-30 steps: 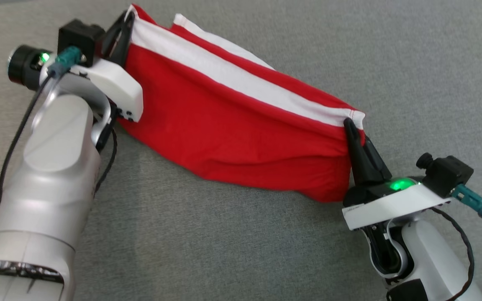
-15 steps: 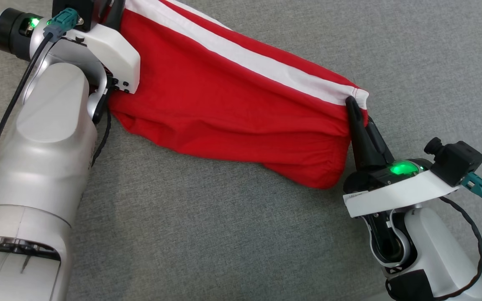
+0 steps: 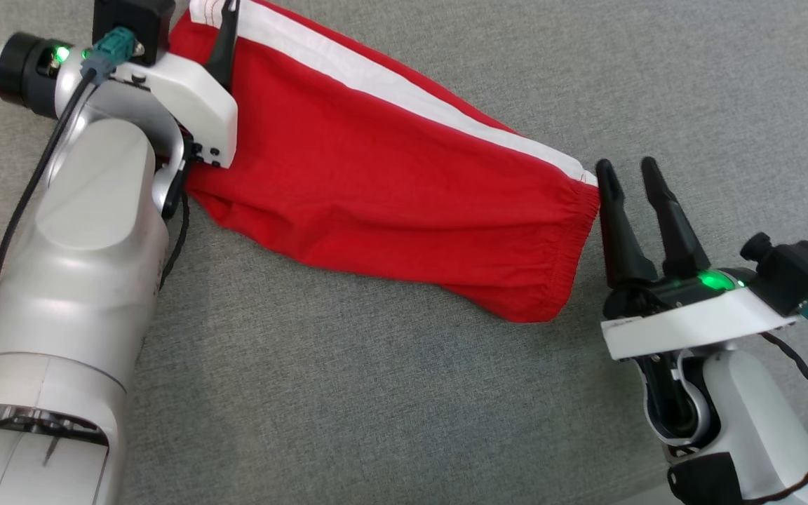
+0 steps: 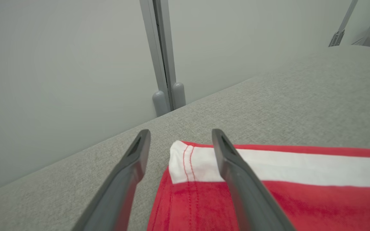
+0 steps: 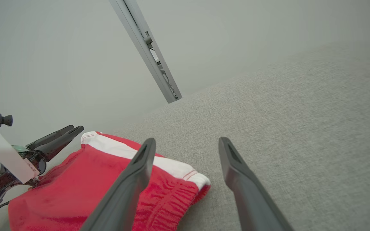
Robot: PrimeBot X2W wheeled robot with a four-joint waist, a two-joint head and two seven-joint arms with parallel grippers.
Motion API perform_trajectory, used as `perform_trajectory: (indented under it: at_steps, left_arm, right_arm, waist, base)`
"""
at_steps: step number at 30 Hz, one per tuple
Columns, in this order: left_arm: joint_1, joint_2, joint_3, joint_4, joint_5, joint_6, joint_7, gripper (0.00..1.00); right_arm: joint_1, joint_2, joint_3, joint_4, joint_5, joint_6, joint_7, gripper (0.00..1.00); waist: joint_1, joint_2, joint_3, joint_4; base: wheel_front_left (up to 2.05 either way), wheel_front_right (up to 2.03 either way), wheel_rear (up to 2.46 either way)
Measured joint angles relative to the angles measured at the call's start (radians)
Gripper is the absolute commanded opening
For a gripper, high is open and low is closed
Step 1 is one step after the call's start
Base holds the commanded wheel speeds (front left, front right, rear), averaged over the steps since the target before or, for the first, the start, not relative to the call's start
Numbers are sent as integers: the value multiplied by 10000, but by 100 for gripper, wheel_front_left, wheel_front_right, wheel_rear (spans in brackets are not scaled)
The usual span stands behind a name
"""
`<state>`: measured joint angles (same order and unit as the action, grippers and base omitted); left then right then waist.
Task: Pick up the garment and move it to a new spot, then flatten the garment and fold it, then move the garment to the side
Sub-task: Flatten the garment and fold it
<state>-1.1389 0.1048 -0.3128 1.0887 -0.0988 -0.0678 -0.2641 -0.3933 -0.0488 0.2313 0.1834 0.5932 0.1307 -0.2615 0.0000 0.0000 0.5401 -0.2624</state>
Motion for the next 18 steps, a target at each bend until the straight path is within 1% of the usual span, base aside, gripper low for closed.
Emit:
perform_trajectory:
  at_steps: [1,4,8,11,18]
  left_arm:
    - [0,0,0,0,0,0,0,100]
    - [171,-67,84,186,-165,59,0,100]
    - [370,-238,221,947,-464,104,96,100]
    - [365,-332,343,1417,-752,119,598,100]
    - [221,-339,291,1858,-936,-13,2349,100]
  right_arm:
    - [0,0,0,0,0,0,0,100]
    - [290,-4,-481,81,-587,0,0,100]
    - [615,-4,-1131,173,-1118,0,0,100]
    - [805,-2,-1375,245,-1294,0,0,100]
    - [977,-2,-1593,416,-1354,0,0,100]
  waist:
    - [0,0,0,0]
    - [0,0,-228,46]
    - [0,0,-596,148]
    - [0,0,-858,233]
    - [0,0,-1222,280]
  base:
    - [0,0,0]
    - [0,0,0]
    - [0,0,0]
    - [0,0,0]
    - [0,0,0]
